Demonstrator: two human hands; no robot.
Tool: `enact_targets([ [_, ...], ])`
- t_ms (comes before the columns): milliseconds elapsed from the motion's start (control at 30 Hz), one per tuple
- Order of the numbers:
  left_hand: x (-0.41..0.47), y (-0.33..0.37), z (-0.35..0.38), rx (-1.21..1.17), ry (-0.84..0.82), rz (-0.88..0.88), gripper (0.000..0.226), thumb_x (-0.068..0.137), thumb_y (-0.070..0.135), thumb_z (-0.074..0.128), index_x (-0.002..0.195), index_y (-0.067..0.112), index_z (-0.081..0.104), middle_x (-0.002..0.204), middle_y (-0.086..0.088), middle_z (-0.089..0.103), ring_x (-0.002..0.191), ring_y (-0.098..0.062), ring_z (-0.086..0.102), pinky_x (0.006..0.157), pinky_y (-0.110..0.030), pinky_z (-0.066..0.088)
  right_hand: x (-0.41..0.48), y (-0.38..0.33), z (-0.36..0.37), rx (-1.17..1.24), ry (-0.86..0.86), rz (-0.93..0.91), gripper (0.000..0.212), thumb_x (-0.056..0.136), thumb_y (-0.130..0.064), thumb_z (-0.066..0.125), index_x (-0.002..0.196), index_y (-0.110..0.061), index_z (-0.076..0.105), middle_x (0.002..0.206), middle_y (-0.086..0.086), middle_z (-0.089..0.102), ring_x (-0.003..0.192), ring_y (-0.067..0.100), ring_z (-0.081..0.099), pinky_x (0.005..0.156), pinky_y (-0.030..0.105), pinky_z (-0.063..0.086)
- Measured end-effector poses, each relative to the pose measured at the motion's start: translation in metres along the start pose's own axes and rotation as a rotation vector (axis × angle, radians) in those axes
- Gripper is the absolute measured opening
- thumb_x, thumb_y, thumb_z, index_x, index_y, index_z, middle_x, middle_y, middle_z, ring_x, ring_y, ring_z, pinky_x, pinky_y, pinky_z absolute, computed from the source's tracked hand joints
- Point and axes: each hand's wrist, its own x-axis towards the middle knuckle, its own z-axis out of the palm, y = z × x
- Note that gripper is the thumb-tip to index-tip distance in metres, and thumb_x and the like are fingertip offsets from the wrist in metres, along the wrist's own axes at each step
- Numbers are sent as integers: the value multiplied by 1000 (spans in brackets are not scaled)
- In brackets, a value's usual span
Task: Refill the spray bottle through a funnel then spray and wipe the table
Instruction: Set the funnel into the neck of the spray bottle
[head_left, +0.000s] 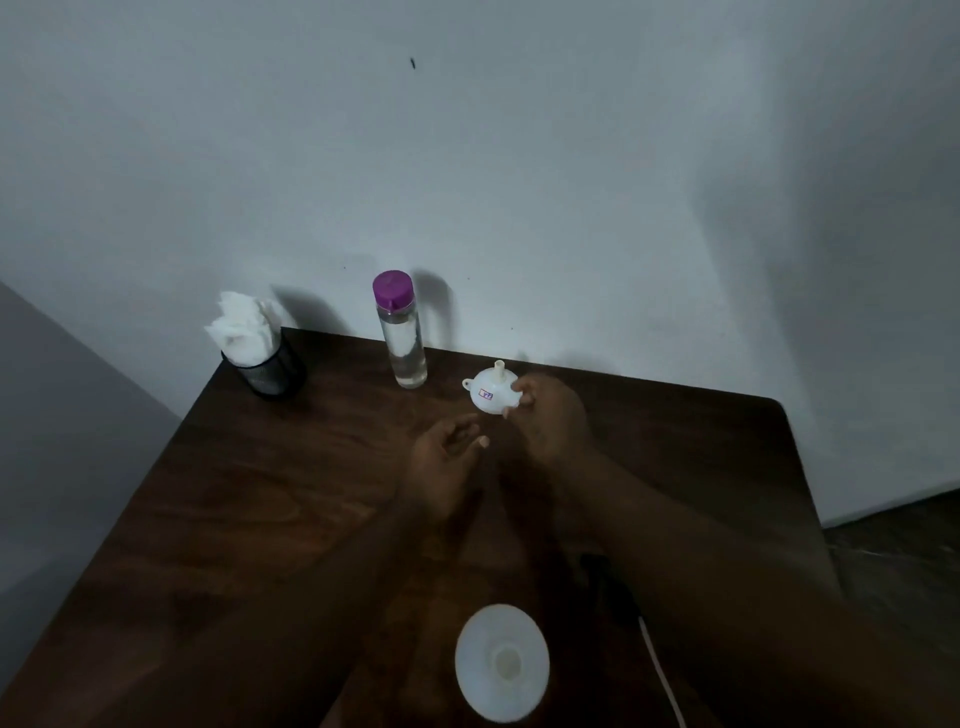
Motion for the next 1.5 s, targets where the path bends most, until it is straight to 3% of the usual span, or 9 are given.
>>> enact_targets([
  [167,23,-11,-2,-13,-15,-20,32,96,6,67,127,10,64,118,-3,72,106,-8,69,92,-21,58,42,-11,20,-85,49,49,39,77,-16,75,114,-13,64,109,7,62,100,22,59,86,30,44],
  [300,34,-23,-5,-42,14,-23,38,95,3,68,132,3,62,122,-12,71,114,-20,68,102,-35,55,56,-12,29,-162,43,27,24,79,-17,73,102,-14,68,103,7,62,96,24,59,79,29,42],
  [467,39,-33,-9,-37,23,-30,37,95,7,69,132,7,63,122,-7,72,114,-17,69,104,-43,54,59,-13,31,-176,43,50,11,82,-21,70,92,-16,69,96,4,67,91,22,61,72,28,42],
  [667,26,-19,-13,11,55,15,39,96,6,66,134,12,61,125,-2,69,116,-12,66,105,-41,53,36,-15,10,15,76,75,8,77,-21,77,81,-18,71,84,-3,71,82,15,64,73,27,48],
  [833,-3,-5,-29,266,155,289,48,97,2,60,139,25,57,139,7,62,128,-7,58,111,-38,48,-2,-27,-22,275,-91,157,11,79,-16,79,86,-9,75,81,3,74,74,16,71,63,25,58],
  [1067,-57,24,-42,492,141,538,45,83,29,81,125,21,70,126,6,70,118,-10,65,102,-41,53,-60,-56,-73,693,-355,348,28,84,-3,73,105,12,66,102,30,68,80,26,63,63,24,60],
  [1200,-94,36,-43,534,193,535,29,95,37,62,115,20,75,114,8,73,106,-3,67,97,-26,54,-90,-64,-91,750,-409,381,26,83,-10,75,105,4,69,102,21,72,86,25,69,70,30,61],
  [1367,-145,47,-33,516,267,566,13,88,18,78,97,28,76,88,29,66,84,14,64,75,-3,48,-131,-68,-100,661,-324,368,18,84,-16,76,100,-9,72,94,7,76,85,21,73,70,34,61],
  [1500,-179,48,-27,294,240,417,15,88,18,79,98,28,76,89,19,75,86,0,72,72,-24,60,-162,-63,-96,547,-242,367,21,79,-32,80,92,-18,72,87,0,76,83,17,72,73,39,62],
])
